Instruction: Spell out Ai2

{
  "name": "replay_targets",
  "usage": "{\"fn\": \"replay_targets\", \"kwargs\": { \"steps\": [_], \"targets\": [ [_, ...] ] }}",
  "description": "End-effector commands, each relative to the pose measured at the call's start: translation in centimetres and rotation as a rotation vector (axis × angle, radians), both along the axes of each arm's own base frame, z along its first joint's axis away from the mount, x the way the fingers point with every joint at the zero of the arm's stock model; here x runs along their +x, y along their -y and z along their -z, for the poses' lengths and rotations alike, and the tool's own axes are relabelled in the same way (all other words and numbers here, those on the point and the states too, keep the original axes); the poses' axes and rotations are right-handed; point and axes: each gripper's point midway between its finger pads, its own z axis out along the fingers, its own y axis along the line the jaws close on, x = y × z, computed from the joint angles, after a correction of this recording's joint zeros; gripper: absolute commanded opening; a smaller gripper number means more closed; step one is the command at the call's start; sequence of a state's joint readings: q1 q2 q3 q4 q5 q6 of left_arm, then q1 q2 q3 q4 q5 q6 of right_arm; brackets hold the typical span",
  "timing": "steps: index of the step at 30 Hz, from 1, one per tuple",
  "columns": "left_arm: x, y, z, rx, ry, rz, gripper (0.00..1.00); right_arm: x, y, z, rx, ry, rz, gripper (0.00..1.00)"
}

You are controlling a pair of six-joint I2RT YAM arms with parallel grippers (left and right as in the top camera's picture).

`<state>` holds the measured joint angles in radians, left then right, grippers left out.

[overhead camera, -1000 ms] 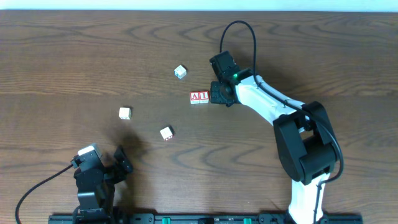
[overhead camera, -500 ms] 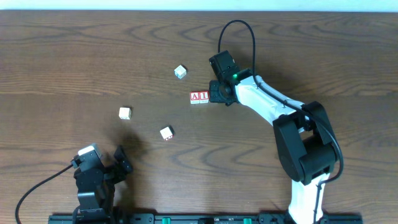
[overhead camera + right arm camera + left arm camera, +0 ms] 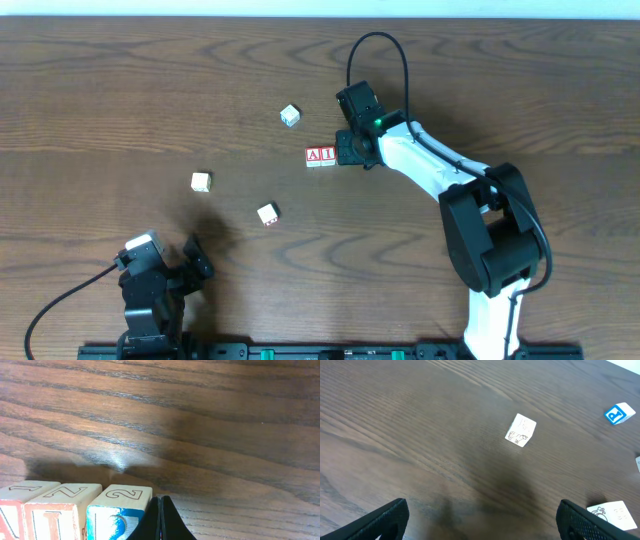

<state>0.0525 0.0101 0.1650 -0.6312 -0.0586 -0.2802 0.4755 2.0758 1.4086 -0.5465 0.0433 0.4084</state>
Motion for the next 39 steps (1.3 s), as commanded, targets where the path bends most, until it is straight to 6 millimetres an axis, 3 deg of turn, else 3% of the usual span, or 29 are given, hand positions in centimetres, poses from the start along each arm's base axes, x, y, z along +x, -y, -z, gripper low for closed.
{"fn": "replay_targets", "kwargs": {
  "steps": [1, 20, 21, 23, 29, 35, 39],
  "targets": [
    [-0.1, -0.1, 0.4, 0.006, -0.008, -0.001, 0.95, 0.1, -0.6, 0.4, -0.009, 0.002, -0.033, 0.01],
    [-0.1, -0.1, 0.4, 0.006, -0.008, -0.001, 0.95, 0.0, -1.0, 0.4, 0.008, -0.003, -0.060, 0.02],
    [-0.1, -0.1, 0.4, 0.006, -0.008, -0.001, 0.95, 0.0, -1.0, 0.4, 0.007, -0.002, -0.059, 0.04],
    [-0.1, -0.1, 0.4, 0.006, -0.008, -0.001, 0.95, 0.2, -0.7, 0.4, -0.008, 0.005, -0.053, 0.20],
    [-0.1, -0.1, 0.4, 0.006, -0.008, -0.001, 0.95, 0.5, 0.9, -0.1, -0.038, 0.007, -0.026, 0.36],
    [-0.1, -0.1, 0.4, 0.006, -0.008, -0.001, 0.95, 1.2, 3.7, -1.3, -0.058, 0.012, 0.018, 0.32],
    [-0.1, -0.1, 0.4, 0.006, -0.008, -0.001, 0.95, 2.0, 6.1, -3.7, -0.078, 0.050, 0.049, 0.32]
  ]
}}
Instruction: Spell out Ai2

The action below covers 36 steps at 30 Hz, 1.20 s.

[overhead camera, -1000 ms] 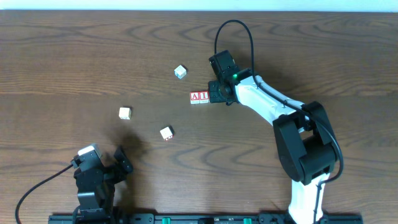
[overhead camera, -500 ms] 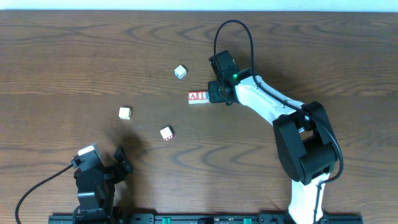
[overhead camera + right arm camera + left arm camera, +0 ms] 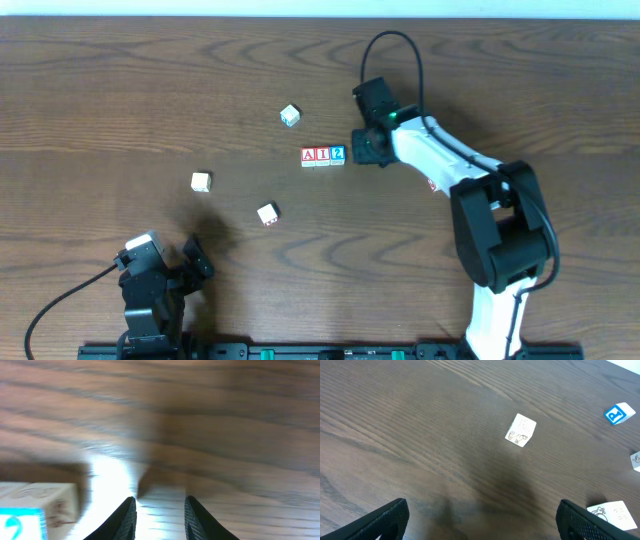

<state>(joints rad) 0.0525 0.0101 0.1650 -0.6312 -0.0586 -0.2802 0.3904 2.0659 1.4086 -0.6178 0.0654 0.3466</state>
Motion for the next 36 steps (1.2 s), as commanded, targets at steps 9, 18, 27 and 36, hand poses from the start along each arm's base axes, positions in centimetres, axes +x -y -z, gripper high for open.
{"fn": "replay_targets", "kwargs": {
  "steps": [9, 18, 27, 36],
  "targets": [
    [-0.1, -0.1, 0.4, 0.006, -0.008, -0.001, 0.95, 0.6, 5.0, -18.8, 0.030, 0.336, 0.057, 0.72],
    [-0.1, -0.1, 0.4, 0.006, -0.008, -0.001, 0.95, -9.4, 6.2, -27.3, 0.099, 0.380, 0.059, 0.99],
    [-0.1, -0.1, 0.4, 0.006, -0.008, -0.001, 0.95, -18.0, 8.6, -32.7, 0.166, 0.494, 0.036, 0.99],
    [-0.1, -0.1, 0.4, 0.006, -0.008, -0.001, 0.96, -26.0, 11.7, -38.9, 0.292, 0.805, 0.040, 0.99]
  ]
}}
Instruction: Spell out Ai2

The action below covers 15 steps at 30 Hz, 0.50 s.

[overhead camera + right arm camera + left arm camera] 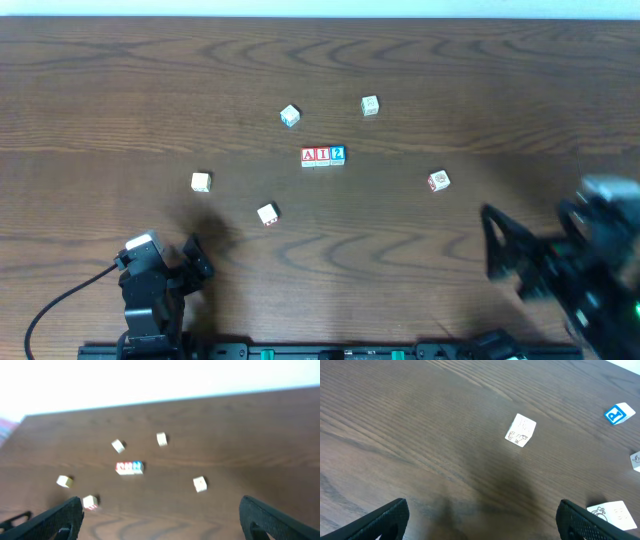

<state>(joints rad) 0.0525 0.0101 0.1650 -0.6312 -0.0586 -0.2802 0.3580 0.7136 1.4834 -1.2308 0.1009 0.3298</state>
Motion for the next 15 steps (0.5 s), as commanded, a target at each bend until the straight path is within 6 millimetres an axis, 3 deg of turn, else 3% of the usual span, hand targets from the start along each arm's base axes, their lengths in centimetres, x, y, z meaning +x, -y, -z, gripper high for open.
{"fn": "replay_targets", "kwargs": {
  "steps": [1, 5, 10, 15],
  "targets": [
    [-0.1, -0.1, 0.4, 0.006, -0.008, -0.001, 0.95, -1.9, 0.5, -1.1, 0.038, 0.061, -0.008, 0.99],
    [-0.1, -0.1, 0.4, 0.006, -0.008, -0.001, 0.96, -3.7, 1.4, -1.5, 0.041, 0.110, 0.001, 0.99],
    [-0.1, -0.1, 0.4, 0.006, -0.008, -0.001, 0.95, -5.8, 4.1, 1.1, -0.029, 0.053, 0.132, 0.99],
    [-0.1, -0.1, 0.4, 0.006, -0.008, -0.001, 0.95, -5.7, 3.6, 2.3, -0.153, 0.188, 0.063, 0.99]
  ]
}}
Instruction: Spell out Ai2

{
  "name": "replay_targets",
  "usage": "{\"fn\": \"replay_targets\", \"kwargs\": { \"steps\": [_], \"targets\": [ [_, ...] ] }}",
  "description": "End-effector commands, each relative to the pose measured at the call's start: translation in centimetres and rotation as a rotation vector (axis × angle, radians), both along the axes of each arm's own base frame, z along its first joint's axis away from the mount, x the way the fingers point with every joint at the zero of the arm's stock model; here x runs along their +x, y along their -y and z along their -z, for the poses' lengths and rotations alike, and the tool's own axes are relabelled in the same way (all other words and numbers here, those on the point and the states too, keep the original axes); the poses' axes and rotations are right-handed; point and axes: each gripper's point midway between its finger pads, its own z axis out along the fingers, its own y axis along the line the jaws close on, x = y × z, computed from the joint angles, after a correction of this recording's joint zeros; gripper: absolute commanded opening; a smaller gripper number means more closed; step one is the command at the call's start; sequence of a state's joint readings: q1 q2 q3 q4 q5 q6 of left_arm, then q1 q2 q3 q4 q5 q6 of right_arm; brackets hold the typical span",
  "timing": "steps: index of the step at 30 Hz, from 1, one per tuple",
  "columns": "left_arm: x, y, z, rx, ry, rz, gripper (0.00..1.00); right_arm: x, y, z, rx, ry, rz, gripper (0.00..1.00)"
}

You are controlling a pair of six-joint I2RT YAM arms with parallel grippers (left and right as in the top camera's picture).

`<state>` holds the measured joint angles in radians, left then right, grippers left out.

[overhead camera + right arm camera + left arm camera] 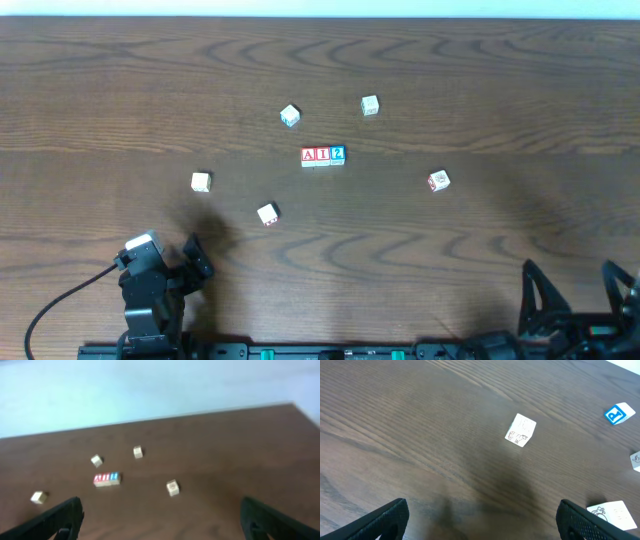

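Three blocks stand side by side in a row [323,155] at mid-table: a red A, a red I and a blue 2; the same row [107,479] shows small and blurred in the right wrist view. My right gripper [573,300] is open at the near right corner, far from the row, holding nothing. My left gripper [192,258] stands open at the near left, empty; its fingers [385,519] frame bare wood in the left wrist view.
Loose blocks lie scattered: a blue-marked one [290,116], one [369,105] behind the row, a red-marked one [438,180] to the right, one [201,182] at the left, one [267,213] in front. The table's far edge [150,419] meets a pale wall.
My right arm has drawn further back to the near right corner, and its wrist view has shifted with it. The blocks and the left arm are unchanged.
My right gripper was shut beside the 2 block at the end of the A and I blocks. Then it stood open just right of the finished A-I-2 row. Later it was far back at the right edge, and now at the near right corner.
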<state>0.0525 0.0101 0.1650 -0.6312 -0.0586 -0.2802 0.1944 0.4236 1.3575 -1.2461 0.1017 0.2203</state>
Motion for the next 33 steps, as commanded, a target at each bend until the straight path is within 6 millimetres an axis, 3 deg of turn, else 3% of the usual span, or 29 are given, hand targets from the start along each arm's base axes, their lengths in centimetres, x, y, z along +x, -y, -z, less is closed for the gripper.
{"fn": "replay_targets", "kwargs": {
  "steps": [1, 13, 22, 33],
  "targets": [
    [-0.1, -0.1, 0.4, 0.006, -0.008, -0.001, 0.95, 0.4, -0.7, 1.6, -0.111, 0.048, -0.067, 0.99],
    [-0.1, -0.1, 0.4, 0.006, -0.008, -0.001, 0.95, 6.7, -0.7, 12.8, -0.119, 0.030, -0.008, 0.99],
    [-0.1, -0.1, 0.4, 0.006, -0.008, -0.001, 0.95, 8.3, 0.7, 19.4, -0.122, -0.007, 0.068, 0.99],
    [-0.1, -0.1, 0.4, 0.006, -0.008, -0.001, 0.95, 9.5, 1.0, 25.9, -0.131, -0.121, 0.081, 0.99]
  ]
}}
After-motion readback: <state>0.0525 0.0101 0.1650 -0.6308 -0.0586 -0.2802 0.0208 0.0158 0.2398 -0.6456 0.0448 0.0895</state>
